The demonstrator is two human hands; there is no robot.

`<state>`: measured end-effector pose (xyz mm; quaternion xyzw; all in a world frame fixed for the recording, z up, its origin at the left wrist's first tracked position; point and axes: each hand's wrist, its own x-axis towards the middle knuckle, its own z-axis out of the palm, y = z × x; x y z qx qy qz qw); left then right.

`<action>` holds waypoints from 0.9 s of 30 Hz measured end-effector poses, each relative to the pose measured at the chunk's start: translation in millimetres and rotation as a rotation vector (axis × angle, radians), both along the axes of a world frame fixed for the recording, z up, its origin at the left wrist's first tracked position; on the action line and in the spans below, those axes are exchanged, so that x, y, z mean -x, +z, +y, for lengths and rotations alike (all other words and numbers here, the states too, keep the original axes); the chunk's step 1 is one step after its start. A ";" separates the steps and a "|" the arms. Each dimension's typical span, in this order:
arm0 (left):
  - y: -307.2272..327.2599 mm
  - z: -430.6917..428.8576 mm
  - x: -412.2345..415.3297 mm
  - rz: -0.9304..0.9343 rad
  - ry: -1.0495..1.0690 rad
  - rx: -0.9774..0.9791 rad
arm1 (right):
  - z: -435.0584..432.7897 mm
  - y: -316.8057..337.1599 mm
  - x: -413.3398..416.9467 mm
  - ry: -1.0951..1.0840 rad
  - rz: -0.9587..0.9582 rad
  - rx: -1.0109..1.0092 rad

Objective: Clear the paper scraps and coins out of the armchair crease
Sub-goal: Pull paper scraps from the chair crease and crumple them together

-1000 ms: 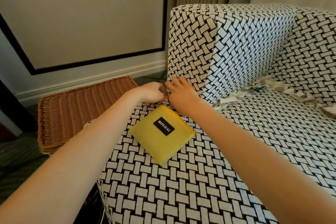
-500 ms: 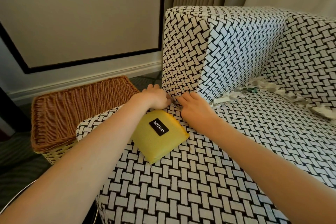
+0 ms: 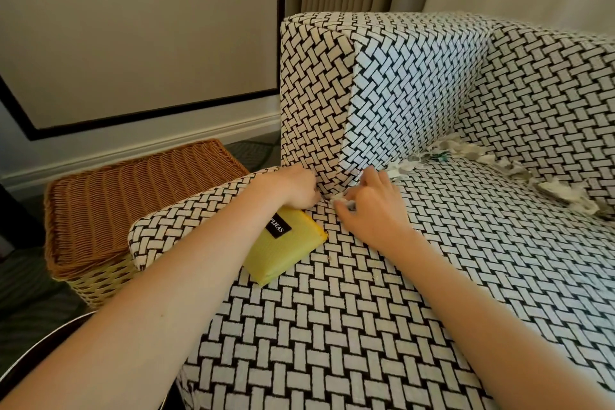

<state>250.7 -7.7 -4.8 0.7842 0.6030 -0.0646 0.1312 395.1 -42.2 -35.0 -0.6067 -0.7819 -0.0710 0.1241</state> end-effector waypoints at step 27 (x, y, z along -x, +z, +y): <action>11.3 -9.3 -15.5 0.100 -0.004 -0.001 | 53.8 6.7 -13.3 -0.338 0.354 0.286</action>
